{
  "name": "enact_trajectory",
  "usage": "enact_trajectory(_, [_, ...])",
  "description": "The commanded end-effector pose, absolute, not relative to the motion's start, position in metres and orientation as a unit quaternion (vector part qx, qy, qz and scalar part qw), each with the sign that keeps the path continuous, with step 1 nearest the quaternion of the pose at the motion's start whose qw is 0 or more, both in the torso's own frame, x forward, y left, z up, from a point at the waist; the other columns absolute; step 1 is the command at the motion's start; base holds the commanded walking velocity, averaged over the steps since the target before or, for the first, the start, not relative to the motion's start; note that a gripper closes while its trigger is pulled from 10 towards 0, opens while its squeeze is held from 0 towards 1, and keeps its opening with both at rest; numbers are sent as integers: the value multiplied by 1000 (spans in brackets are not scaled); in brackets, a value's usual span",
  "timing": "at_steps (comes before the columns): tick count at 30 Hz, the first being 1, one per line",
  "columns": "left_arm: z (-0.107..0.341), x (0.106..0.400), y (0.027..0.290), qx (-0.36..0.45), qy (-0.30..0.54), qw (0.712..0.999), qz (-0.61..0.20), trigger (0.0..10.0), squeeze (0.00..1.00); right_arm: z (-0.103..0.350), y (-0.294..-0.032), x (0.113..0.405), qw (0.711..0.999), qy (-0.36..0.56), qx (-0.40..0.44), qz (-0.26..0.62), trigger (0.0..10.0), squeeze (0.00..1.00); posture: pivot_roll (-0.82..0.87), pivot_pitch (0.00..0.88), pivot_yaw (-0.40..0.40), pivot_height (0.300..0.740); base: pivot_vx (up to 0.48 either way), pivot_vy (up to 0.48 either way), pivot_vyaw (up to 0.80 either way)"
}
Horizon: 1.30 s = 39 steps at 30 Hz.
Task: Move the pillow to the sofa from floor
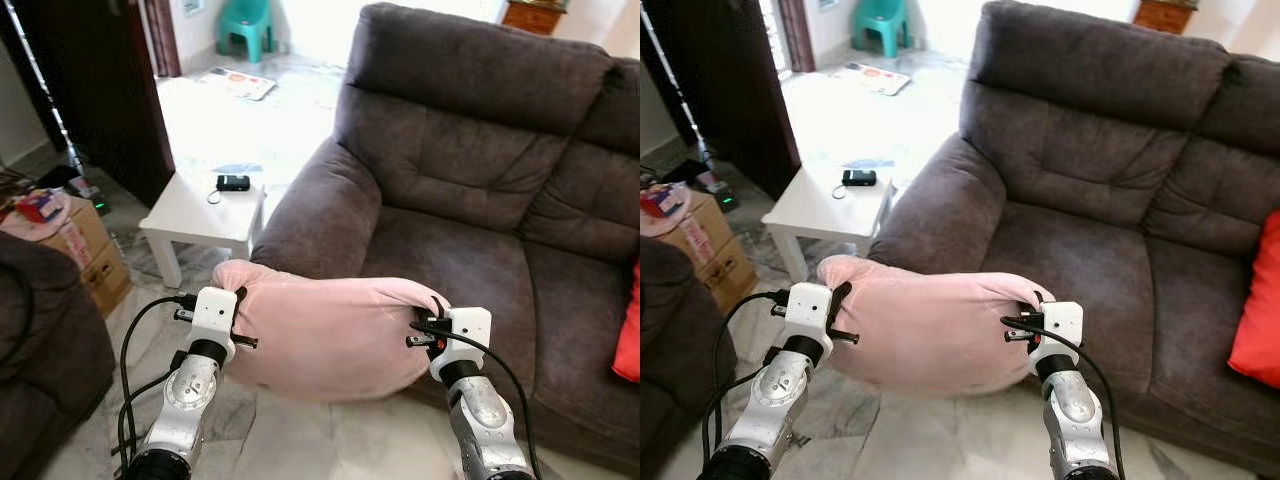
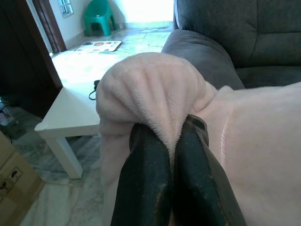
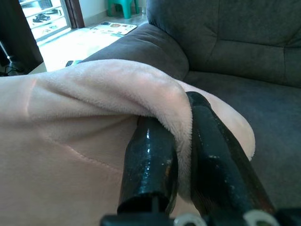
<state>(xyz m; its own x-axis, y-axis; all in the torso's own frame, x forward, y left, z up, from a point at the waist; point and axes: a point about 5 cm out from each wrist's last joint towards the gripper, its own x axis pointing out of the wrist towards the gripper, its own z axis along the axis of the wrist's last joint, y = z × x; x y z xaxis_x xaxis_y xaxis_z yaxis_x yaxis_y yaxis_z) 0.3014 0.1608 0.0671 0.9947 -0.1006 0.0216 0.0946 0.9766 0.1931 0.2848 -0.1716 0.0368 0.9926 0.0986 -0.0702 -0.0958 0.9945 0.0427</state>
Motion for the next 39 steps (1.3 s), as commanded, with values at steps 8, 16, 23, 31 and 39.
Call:
enact_trajectory(8, [76,306,179,110,-27,994,-7,10000,0,49,-200,289,999,7,34,-28,10000,0,98,0,-105,740,0,-47,-609])
enact_trajectory(16, [76,307,179,109,-25,994,-5,10000,0,48,-200,290,999,9,34,-27,10000,0,101,0,-106,740,0,-141,-609])
enact_trajectory(23, [77,307,179,117,-28,993,-6,10000,0,49,-201,291,999,9,34,-29,10000,0,101,0,-110,740,0,-137,-612])
enact_trajectory(31, [78,308,178,122,-28,992,-6,10000,0,49,-201,291,999,12,30,-27,10000,0,103,0,-112,740,0,-90,-607])
enact_trajectory(39, [78,308,179,118,-29,993,-3,10000,0,50,-203,292,999,10,28,-30,10000,0,79,0,-100,740,0,-120,-608])
